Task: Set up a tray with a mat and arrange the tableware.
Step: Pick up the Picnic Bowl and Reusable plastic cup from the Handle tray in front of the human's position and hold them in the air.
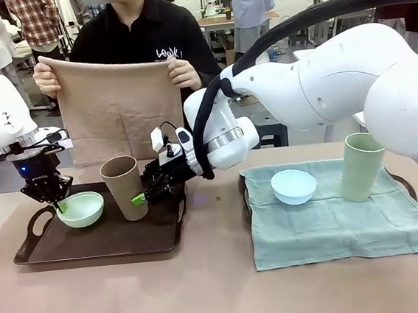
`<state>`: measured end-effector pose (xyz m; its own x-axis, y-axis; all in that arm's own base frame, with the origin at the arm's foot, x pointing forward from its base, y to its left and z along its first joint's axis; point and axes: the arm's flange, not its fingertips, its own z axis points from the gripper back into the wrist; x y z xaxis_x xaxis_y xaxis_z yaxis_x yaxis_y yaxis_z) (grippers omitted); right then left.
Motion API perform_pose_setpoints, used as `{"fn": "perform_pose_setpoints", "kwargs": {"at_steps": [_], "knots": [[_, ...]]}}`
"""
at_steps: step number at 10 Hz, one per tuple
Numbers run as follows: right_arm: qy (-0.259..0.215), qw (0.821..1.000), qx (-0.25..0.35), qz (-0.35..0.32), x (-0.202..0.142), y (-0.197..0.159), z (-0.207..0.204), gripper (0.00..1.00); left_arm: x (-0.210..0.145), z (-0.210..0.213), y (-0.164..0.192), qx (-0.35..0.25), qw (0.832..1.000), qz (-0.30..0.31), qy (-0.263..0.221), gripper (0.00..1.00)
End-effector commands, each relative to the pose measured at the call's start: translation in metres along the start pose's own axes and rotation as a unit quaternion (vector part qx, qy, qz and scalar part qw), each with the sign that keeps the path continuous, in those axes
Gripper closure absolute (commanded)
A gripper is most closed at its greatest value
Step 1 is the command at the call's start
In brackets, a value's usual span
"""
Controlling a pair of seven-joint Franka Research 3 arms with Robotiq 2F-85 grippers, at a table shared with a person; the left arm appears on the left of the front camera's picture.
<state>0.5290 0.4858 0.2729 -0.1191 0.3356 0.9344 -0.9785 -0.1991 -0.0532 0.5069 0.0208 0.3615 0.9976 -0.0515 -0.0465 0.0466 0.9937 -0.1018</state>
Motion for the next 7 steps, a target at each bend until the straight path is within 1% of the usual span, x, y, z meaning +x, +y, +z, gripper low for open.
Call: {"fn": "perform_pose_setpoints", "kwargs": {"at_steps": [1, 2, 4, 5, 6, 7], "knots": [[-0.035, 0.999, -0.012, 0.014, 0.004, 0.001, 0.001, 0.80, -0.009, 0.024, 0.001, -0.018, 1.000, 0.002, -0.012, 1.00], [-0.038, 0.999, -0.014, 0.016, 0.006, 0.001, 0.003, 0.80, -0.012, 0.035, 0.001, -0.019, 1.000, 0.001, -0.023, 1.00], [-0.032, 0.999, -0.017, 0.012, 0.004, 0.000, 0.002, 0.80, -0.013, 0.040, 0.001, -0.023, 0.999, 0.002, -0.024, 1.00], [-0.040, 0.999, -0.014, 0.005, 0.001, -0.001, 0.001, 0.10, -0.013, 0.036, 0.002, -0.026, 0.999, 0.004, -0.019, 1.00], [-0.042, 0.999, -0.014, 0.001, -0.001, -0.001, 0.000, 0.02, -0.014, 0.035, 0.003, -0.027, 0.999, 0.005, -0.018, 1.00], [-0.040, 0.999, -0.016, -0.001, -0.003, -0.002, 0.000, 0.00, -0.015, 0.035, 0.003, -0.029, 0.999, 0.006, -0.019, 1.00]]}}
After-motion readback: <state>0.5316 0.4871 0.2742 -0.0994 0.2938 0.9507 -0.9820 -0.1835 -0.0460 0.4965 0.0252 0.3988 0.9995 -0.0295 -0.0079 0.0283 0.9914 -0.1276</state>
